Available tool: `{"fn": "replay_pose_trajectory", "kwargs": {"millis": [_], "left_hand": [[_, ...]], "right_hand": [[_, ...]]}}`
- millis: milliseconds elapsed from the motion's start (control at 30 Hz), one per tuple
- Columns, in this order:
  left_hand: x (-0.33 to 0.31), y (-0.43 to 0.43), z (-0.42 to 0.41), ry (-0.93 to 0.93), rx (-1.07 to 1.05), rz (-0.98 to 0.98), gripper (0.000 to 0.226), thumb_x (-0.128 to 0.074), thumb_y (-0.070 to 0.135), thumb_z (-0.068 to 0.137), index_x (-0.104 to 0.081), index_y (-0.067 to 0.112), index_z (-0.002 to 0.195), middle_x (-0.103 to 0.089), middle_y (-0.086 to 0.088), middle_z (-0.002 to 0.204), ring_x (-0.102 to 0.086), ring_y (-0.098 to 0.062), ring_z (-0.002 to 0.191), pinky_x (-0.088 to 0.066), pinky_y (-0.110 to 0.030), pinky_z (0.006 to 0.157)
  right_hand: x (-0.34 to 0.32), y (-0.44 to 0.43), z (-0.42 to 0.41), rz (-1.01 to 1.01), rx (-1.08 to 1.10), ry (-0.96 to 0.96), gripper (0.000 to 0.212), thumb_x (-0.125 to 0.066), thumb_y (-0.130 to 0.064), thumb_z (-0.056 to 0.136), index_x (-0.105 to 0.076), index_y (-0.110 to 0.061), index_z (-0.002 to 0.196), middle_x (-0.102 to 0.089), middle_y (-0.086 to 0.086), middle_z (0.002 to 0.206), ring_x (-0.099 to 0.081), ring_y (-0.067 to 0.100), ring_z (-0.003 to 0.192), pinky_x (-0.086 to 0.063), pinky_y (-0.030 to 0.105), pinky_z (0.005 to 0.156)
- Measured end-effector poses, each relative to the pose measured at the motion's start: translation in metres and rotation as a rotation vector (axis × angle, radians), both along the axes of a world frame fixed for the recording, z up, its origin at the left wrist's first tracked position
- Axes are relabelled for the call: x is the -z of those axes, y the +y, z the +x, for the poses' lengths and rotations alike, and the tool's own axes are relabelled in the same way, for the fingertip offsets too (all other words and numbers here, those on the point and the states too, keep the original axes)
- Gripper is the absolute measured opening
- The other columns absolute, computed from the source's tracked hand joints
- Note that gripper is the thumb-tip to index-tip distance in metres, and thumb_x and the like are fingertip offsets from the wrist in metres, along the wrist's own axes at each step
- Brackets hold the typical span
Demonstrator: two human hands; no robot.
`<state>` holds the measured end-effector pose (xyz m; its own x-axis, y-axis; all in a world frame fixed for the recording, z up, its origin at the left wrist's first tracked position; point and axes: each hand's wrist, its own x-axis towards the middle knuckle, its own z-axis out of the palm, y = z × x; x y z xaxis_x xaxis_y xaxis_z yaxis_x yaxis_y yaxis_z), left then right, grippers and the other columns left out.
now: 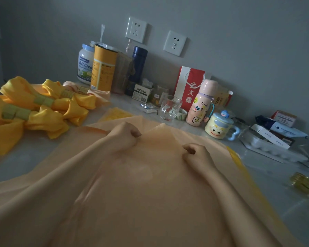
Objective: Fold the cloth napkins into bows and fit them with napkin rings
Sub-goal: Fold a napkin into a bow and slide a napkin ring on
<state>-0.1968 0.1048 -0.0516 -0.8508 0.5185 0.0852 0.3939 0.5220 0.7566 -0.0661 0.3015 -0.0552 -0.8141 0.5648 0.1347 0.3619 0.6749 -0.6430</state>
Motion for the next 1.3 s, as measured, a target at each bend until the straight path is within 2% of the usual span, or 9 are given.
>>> {"fn": "replay_pose_trajectory", "kwargs": {"millis": [100, 267, 333, 533, 733, 967, 1133, 1200, 1300], "left_hand": [[0.001, -0.002, 0.005, 0.078, 0.035, 0.041, 0.027, -0.060, -0.001, 0.080, -0.071, 0.016, 0.098, -0.062, -0.001, 0.098, -0.056, -0.018, 0.094, -0.041, -0.021, 0.079], [-0.006, -0.007, 0.017, 0.312, 0.097, 0.076, 0.025, -0.060, 0.000, 0.078, -0.073, 0.018, 0.088, -0.060, 0.005, 0.088, -0.055, -0.015, 0.089, -0.039, -0.022, 0.080], [-0.012, -0.006, 0.024, 0.373, 0.123, 0.075, 0.025, -0.060, 0.002, 0.077, -0.068, 0.026, 0.078, -0.059, 0.008, 0.088, -0.051, -0.013, 0.088, -0.038, -0.026, 0.083], [-0.010, 0.003, 0.038, 0.643, 0.244, -0.104, 0.024, -0.057, 0.008, 0.080, -0.067, 0.030, 0.086, -0.052, 0.008, 0.105, -0.040, -0.012, 0.107, -0.025, -0.027, 0.093], [-0.008, 0.002, 0.038, 0.609, 0.243, -0.232, 0.037, -0.048, 0.010, 0.081, -0.068, 0.033, 0.102, -0.049, 0.010, 0.116, -0.035, -0.011, 0.115, -0.019, -0.025, 0.095], [-0.001, 0.012, 0.045, 0.648, 0.118, -0.385, 0.032, -0.044, 0.041, 0.091, -0.063, 0.026, 0.112, -0.048, 0.004, 0.120, -0.035, -0.019, 0.117, -0.020, -0.030, 0.093], [0.009, 0.015, 0.045, 0.587, 0.202, -0.320, 0.033, -0.040, 0.031, 0.096, -0.053, 0.024, 0.125, -0.048, 0.006, 0.135, -0.036, -0.014, 0.130, -0.016, -0.026, 0.107], [0.013, 0.019, 0.047, 0.562, 0.229, -0.336, 0.036, -0.034, 0.026, 0.099, -0.048, 0.023, 0.132, -0.040, 0.006, 0.145, -0.027, -0.010, 0.137, -0.008, -0.024, 0.111], [0.015, 0.020, 0.047, 0.508, 0.231, -0.400, 0.042, -0.028, 0.026, 0.101, -0.035, 0.021, 0.142, -0.023, 0.006, 0.155, -0.016, -0.008, 0.142, -0.004, -0.026, 0.114]], "right_hand": [[0.005, -0.001, 0.000, 0.010, -0.021, 0.070, 0.019, -0.058, -0.006, 0.082, -0.066, -0.022, 0.087, -0.064, -0.006, 0.090, -0.056, 0.014, 0.085, -0.043, 0.029, 0.082], [0.003, -0.005, 0.002, 0.085, -0.001, 0.127, 0.040, -0.056, 0.006, 0.077, -0.054, -0.030, 0.062, -0.059, -0.011, 0.074, -0.053, 0.014, 0.076, -0.039, 0.024, 0.073], [0.001, -0.010, 0.003, 0.123, 0.020, 0.104, 0.040, -0.052, 0.007, 0.076, -0.054, -0.030, 0.061, -0.061, -0.007, 0.079, -0.054, 0.016, 0.080, -0.042, 0.029, 0.079], [-0.006, -0.026, 0.009, 0.250, 0.013, 0.098, 0.045, -0.049, 0.008, 0.074, -0.050, -0.036, 0.063, -0.058, -0.003, 0.095, -0.051, 0.014, 0.091, -0.040, 0.040, 0.095], [-0.009, -0.056, 0.003, 0.251, -0.282, 0.111, 0.022, -0.055, -0.002, 0.081, -0.068, -0.014, 0.092, -0.062, 0.000, 0.098, -0.060, 0.017, 0.097, -0.046, 0.028, 0.088], [-0.001, -0.054, -0.001, 0.433, -0.285, 0.044, 0.016, -0.056, -0.022, 0.087, -0.067, -0.021, 0.100, -0.060, -0.005, 0.107, -0.052, 0.016, 0.106, -0.038, 0.031, 0.095], [0.002, -0.049, 0.000, 0.348, -0.358, 0.019, 0.029, -0.046, -0.022, 0.090, -0.065, -0.016, 0.111, -0.061, 0.000, 0.120, -0.054, 0.016, 0.115, -0.039, 0.023, 0.097], [0.002, -0.052, -0.002, 0.402, -0.409, -0.017, 0.038, -0.038, -0.026, 0.093, -0.059, -0.016, 0.123, -0.052, 0.000, 0.135, -0.043, 0.015, 0.128, -0.029, 0.020, 0.106], [0.002, -0.057, -0.005, 0.388, -0.479, -0.232, 0.047, -0.028, -0.029, 0.102, -0.028, -0.017, 0.147, -0.021, -0.001, 0.156, -0.013, 0.010, 0.144, -0.006, 0.021, 0.114]]}}
